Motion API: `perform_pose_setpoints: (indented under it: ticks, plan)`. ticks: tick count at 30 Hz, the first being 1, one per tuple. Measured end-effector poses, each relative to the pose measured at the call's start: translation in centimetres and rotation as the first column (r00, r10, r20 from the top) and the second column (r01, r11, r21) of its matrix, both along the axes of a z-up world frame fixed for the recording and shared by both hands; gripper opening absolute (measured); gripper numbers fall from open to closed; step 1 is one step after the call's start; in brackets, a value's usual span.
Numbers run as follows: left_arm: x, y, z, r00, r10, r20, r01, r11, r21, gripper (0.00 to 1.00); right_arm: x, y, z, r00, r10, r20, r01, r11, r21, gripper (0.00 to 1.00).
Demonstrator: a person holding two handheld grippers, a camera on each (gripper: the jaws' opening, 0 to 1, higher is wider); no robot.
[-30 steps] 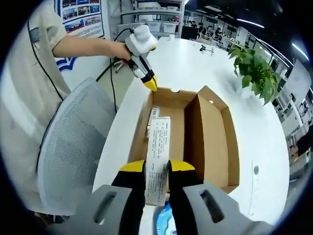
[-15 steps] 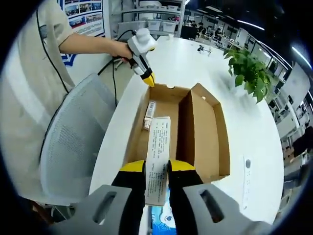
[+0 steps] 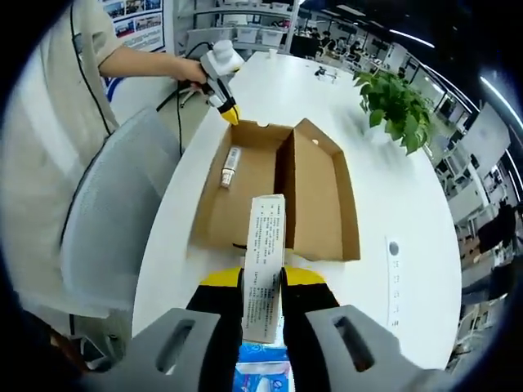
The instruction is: Operate the shoe box by opening the lid, removing the specified soft item, and placing it in the target area until the item is outside and the box remains undamaged.
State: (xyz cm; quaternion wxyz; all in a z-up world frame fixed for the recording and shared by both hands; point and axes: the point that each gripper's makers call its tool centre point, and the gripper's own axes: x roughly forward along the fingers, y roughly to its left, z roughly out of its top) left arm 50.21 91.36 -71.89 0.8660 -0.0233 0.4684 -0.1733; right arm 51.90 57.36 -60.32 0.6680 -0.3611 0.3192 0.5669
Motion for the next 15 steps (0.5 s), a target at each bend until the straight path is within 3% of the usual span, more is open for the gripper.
perform_pose_setpoints:
  ticks: [15]
  plan:
    - [0.0,0.1,0.0,1.0,-0.001,-0.001,0.001,1.0,0.003,0.01,2.1,-6.7,-1.6,0.999,-0.052,0.006,0.053,0.995,-0.088,0.15]
